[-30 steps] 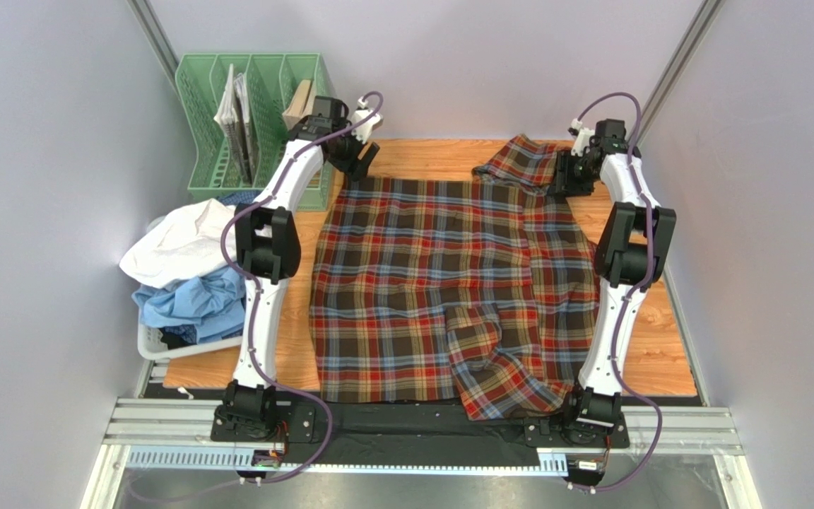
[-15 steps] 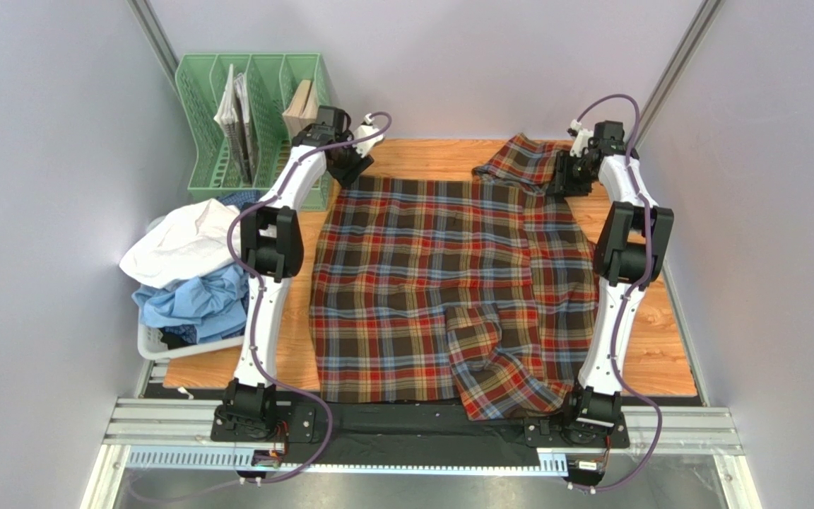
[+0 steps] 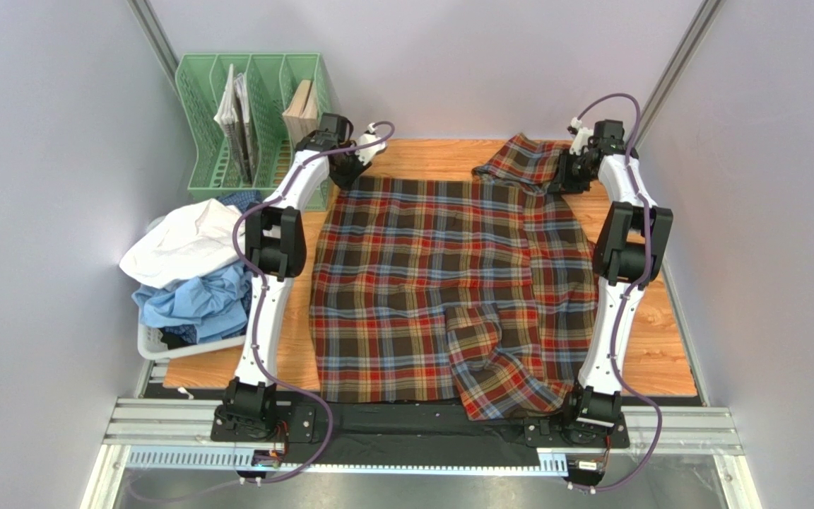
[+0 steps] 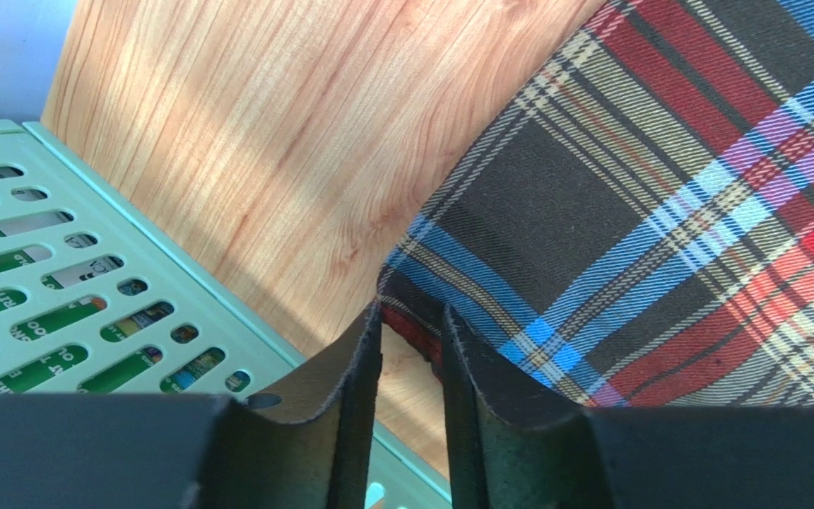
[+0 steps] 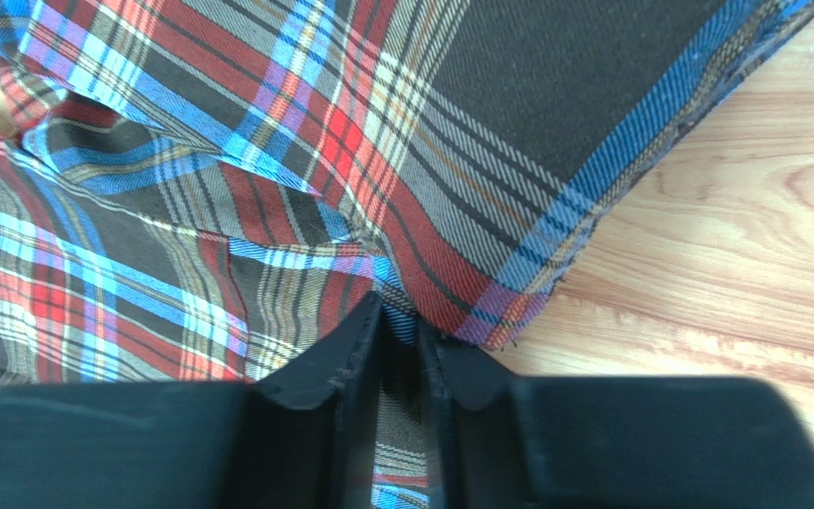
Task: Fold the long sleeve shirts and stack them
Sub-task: Flatten the shirt out
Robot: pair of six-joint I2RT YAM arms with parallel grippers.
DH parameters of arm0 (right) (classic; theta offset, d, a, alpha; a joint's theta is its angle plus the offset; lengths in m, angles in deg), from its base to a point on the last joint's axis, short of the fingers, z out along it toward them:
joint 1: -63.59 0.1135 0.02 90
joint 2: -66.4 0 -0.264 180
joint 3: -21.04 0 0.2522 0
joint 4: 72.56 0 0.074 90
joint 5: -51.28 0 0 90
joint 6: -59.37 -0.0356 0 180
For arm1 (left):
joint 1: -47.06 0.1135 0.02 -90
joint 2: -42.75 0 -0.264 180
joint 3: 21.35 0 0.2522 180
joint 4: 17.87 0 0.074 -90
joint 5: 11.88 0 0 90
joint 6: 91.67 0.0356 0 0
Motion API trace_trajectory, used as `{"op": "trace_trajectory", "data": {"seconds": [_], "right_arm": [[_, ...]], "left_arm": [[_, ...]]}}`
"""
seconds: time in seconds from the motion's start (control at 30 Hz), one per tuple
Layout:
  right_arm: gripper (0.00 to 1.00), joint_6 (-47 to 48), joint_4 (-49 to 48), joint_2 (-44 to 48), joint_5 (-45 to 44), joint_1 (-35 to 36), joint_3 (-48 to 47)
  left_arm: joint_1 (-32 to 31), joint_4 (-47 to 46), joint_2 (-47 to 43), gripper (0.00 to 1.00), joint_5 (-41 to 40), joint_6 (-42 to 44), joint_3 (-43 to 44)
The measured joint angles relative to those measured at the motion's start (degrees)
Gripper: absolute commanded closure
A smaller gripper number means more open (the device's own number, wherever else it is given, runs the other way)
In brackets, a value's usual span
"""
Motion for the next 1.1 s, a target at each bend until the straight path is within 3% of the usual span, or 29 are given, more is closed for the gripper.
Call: {"op": "trace_trajectory", "data": {"seconds": [0.07,0.17,0.2,0.23,0.73,1.1], "right_arm": [[0.89,-0.09,-0.02,0.00,0.50,0.02,-0.04],[0.96,-0.11,-0.02,0.00,1.14,0.02,-0.04],[1.00,-0.09,-0.02,0.00,1.36,0.00,-0.04],[1.00,-0.07,-0.02,0.00,1.51,0.02,-0.07],[1.00,2.16,-0.09,3.52,0.07,0.02,2.27],[1.00,5.81,0.68,5.92,-0.63,0.02,2.45]], "left_arm": [[0.00,-0.13,0.07,0.74,0.00,0.11,0.02],[0.02,-0.42,0.09,0.89,0.02,0.20,0.04],[0.02,-0.50,0.09,0.98,0.04,0.22,0.04],[0.02,-0.63,0.09,1.00,0.04,0.13,0.02],[0.02,-8.22,-9.86,1.00,2.95,0.39,-13.84],[0.02,-12.37,-16.24,1.00,5.11,1.68,-18.71]]}}
